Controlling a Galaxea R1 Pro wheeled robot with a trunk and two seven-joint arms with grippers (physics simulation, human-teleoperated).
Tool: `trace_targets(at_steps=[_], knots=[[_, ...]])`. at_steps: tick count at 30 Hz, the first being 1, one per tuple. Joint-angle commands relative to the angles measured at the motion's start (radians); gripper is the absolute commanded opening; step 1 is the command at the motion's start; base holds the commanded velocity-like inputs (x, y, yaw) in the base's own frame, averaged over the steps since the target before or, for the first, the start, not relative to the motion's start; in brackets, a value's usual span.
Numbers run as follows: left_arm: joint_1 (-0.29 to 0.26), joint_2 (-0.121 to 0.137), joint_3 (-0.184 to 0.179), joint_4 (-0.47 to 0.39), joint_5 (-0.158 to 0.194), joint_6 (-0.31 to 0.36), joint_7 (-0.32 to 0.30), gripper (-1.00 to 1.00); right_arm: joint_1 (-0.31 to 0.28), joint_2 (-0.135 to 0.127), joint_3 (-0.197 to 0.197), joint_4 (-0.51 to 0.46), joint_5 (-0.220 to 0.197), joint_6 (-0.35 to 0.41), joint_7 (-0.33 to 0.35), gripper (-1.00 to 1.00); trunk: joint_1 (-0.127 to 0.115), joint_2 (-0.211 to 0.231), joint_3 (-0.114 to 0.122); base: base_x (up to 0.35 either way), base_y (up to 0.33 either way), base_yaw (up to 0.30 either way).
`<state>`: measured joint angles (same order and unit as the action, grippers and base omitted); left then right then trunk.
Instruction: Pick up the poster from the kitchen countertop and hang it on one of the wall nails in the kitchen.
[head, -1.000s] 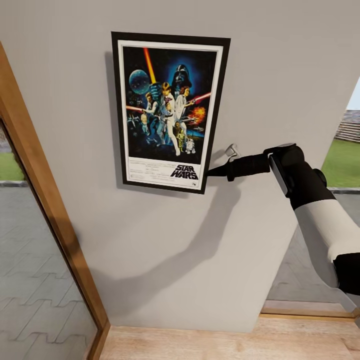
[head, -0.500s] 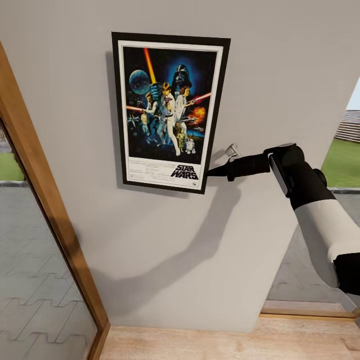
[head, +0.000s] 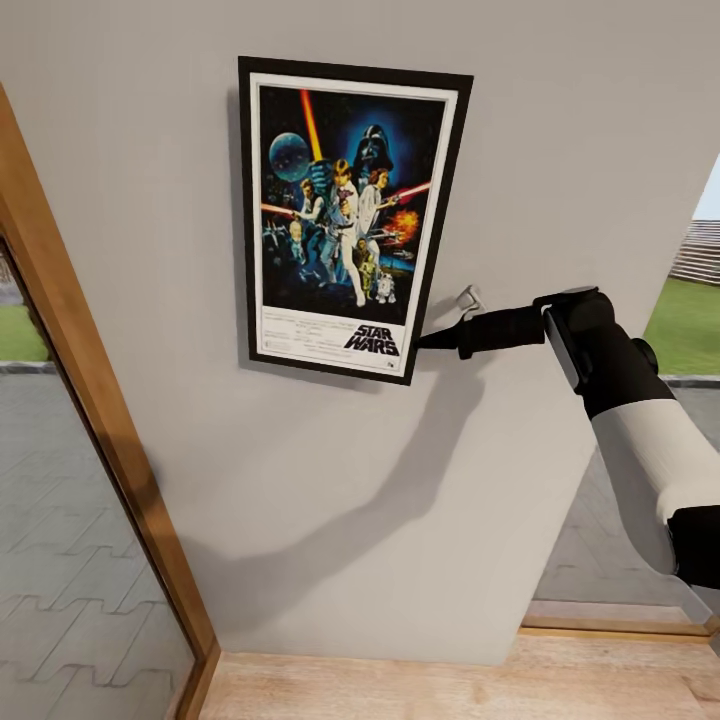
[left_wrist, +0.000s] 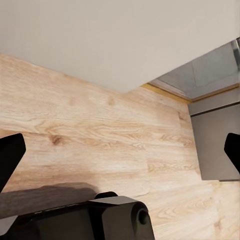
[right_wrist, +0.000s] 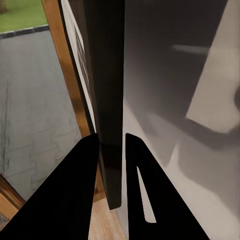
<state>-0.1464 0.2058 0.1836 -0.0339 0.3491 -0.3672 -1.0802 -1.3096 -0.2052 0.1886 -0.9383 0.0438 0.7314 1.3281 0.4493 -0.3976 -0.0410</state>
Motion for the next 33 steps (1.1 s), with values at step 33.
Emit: trace_targets(at_steps=[33], knots=[[-0.001,0.001,0.008,0.000,-0.007,-0.006,-0.003,1.00,-0.001,0.000,0.023,-0.002,-0.004,0.009,-0.009,-1.00,0.001,-0.002,-0.002,0.024,0.000,0.000]])
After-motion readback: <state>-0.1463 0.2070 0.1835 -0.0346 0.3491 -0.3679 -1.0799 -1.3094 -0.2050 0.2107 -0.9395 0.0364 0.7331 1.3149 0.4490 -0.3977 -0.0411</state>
